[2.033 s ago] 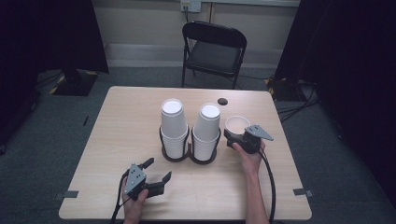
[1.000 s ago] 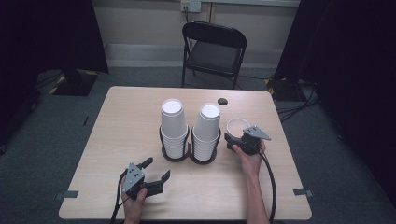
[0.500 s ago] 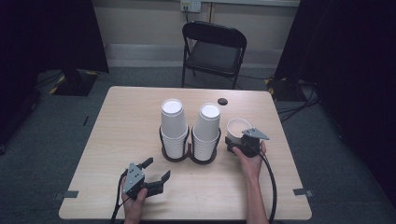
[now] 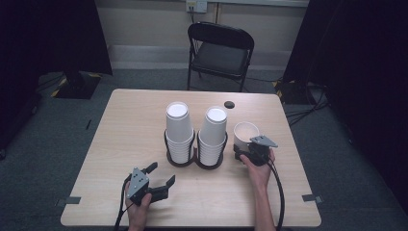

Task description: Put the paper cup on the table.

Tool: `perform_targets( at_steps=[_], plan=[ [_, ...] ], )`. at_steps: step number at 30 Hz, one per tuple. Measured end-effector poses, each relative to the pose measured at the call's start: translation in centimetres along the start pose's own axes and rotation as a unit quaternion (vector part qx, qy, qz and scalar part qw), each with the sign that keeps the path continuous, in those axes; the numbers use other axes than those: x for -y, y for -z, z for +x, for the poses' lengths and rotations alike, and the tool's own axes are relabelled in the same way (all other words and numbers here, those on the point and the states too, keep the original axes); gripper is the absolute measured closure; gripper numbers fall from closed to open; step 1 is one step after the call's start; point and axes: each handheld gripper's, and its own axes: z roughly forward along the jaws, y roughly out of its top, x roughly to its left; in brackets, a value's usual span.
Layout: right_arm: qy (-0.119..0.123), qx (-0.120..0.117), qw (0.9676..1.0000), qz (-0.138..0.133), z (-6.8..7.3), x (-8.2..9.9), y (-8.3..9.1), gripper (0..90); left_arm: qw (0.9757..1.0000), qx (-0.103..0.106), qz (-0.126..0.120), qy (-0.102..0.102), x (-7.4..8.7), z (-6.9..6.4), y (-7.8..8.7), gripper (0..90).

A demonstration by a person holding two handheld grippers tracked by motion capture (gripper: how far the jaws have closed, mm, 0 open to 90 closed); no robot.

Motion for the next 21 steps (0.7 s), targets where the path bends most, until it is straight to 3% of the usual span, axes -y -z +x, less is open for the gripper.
perform_targets(
  at_steps=[10,21],
  plan=[
    [-0.01,0.001,0.9999,-0.01,0.6,0.6,1.9,13.6,1.0,0.0,-0.001,0.002,0.0,0.0,0.0,16.9],
    [-0.023,0.0,0.9971,-0.072,1.2,1.4,5.5,13.5,1.0,-0.008,0.001,0.005,0.0,0.0,0.0,16.9]
  ],
)
